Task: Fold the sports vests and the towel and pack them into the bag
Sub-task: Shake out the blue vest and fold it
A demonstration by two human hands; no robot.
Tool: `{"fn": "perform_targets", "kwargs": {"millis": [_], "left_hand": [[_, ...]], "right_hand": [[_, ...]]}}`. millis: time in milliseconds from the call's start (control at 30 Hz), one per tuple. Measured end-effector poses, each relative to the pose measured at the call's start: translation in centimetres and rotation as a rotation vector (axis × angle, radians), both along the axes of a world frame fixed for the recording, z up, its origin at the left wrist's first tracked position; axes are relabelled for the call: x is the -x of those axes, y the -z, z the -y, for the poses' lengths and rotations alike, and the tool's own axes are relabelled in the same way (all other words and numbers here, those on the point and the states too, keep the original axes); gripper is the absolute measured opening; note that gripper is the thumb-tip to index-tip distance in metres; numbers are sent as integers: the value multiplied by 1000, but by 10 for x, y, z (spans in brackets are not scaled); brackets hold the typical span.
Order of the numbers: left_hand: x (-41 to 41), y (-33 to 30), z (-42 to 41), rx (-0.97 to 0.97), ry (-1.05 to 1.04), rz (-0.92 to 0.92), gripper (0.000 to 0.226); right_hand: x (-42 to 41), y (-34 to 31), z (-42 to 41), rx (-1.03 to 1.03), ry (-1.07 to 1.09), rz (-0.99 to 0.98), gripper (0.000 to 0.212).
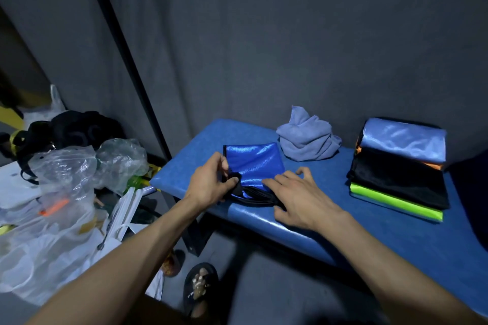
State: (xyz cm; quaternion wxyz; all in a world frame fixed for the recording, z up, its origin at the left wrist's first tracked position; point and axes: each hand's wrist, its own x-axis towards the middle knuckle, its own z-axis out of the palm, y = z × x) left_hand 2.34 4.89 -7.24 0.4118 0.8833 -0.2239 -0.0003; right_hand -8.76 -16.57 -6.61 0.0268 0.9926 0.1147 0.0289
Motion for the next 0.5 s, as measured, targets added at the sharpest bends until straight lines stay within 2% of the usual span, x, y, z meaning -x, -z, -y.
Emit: {"fn": "perform_targets", "kwargs": {"millis": [100, 233, 333, 400, 500], "left_hand": [[0, 1, 0, 49, -14, 59, 29], [-6, 5, 4, 87, -17, 6, 20], [-13, 7, 4, 4, 35, 50, 12], [-18, 9, 3, -127, 94, 141, 10], [-27, 9, -5, -260, 234, 181, 44]], "right_hand": [[-3, 5, 0, -22, -4, 39, 47], [-5, 12, 0, -20, 9, 96, 44], [-7, 11, 0, -16, 14, 74, 44], [-8, 9, 1, -29, 14, 47, 43], [-11, 8, 6, -94, 23, 28, 41]]}}
